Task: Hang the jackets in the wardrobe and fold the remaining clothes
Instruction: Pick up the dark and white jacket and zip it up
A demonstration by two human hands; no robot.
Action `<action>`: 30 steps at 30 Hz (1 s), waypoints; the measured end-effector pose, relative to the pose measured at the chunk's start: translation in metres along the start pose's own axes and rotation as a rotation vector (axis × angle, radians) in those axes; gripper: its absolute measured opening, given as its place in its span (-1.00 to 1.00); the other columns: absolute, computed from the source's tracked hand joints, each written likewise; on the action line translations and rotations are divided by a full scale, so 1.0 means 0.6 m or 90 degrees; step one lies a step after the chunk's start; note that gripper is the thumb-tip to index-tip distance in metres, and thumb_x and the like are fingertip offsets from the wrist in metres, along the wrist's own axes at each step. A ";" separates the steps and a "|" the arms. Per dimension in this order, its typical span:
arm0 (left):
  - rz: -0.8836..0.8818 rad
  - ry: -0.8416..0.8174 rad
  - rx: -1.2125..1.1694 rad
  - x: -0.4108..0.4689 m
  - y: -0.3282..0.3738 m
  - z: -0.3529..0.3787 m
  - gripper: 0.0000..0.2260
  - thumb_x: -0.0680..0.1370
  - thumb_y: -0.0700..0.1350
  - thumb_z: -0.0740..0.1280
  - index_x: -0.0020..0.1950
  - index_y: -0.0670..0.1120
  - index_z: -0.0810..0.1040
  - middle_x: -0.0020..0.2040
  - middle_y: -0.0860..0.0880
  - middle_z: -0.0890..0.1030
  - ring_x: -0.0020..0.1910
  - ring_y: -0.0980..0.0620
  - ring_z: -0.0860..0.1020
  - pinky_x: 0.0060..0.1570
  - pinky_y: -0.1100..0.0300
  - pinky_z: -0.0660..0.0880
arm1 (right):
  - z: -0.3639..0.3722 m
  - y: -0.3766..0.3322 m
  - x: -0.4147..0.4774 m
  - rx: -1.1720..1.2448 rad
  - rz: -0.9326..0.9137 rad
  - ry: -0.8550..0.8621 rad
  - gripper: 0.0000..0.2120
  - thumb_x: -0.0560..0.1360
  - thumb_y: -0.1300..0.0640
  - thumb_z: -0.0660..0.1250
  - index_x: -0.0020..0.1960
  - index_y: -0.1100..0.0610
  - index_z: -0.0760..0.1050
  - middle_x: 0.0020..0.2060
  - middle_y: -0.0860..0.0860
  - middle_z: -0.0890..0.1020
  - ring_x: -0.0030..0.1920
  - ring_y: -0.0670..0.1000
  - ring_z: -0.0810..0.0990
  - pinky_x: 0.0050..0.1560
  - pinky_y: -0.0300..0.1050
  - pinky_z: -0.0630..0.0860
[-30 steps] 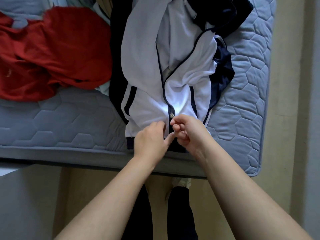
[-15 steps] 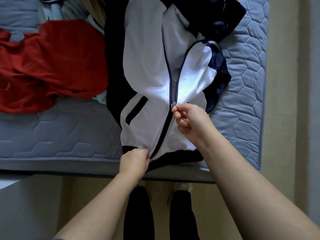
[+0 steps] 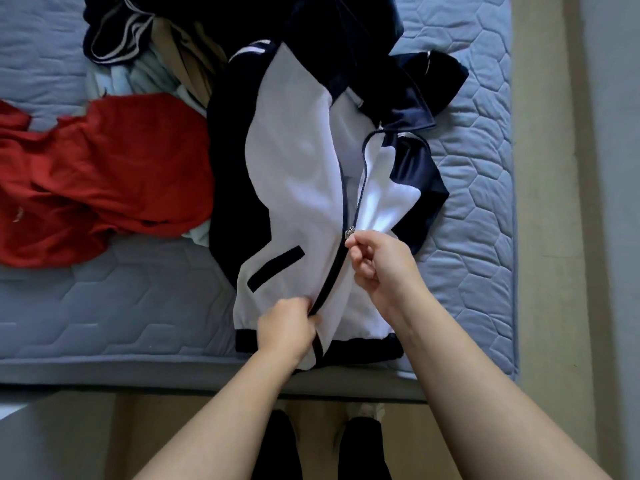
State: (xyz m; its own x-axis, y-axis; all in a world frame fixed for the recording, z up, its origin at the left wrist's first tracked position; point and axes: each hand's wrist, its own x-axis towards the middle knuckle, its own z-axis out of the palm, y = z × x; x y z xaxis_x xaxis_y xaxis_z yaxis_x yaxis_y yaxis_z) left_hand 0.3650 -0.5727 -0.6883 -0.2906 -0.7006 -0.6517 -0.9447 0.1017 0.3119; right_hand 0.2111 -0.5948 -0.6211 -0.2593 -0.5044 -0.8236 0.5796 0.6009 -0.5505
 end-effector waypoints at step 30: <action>-0.038 0.184 -0.141 0.072 0.127 -0.331 -0.81 0.44 -0.19 0.22 -0.13 -0.03 0.62 -0.07 -0.06 0.63 -0.04 -0.11 0.58 0.00 0.06 0.54 | -0.004 -0.134 -0.083 -0.083 -0.159 -0.075 -0.70 0.49 0.30 0.20 -0.38 0.13 0.51 -0.55 -0.03 0.42 -0.62 -0.15 0.22 -0.61 -0.35 0.12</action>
State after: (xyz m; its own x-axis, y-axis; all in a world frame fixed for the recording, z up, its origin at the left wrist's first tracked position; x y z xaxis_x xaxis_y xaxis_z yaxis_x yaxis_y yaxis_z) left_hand 0.3109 -0.7353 -0.5552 -0.1507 -0.8747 -0.4606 -0.8934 -0.0789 0.4422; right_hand 0.1754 -0.6162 -0.5361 -0.2857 -0.7105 -0.6431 0.4033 0.5196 -0.7532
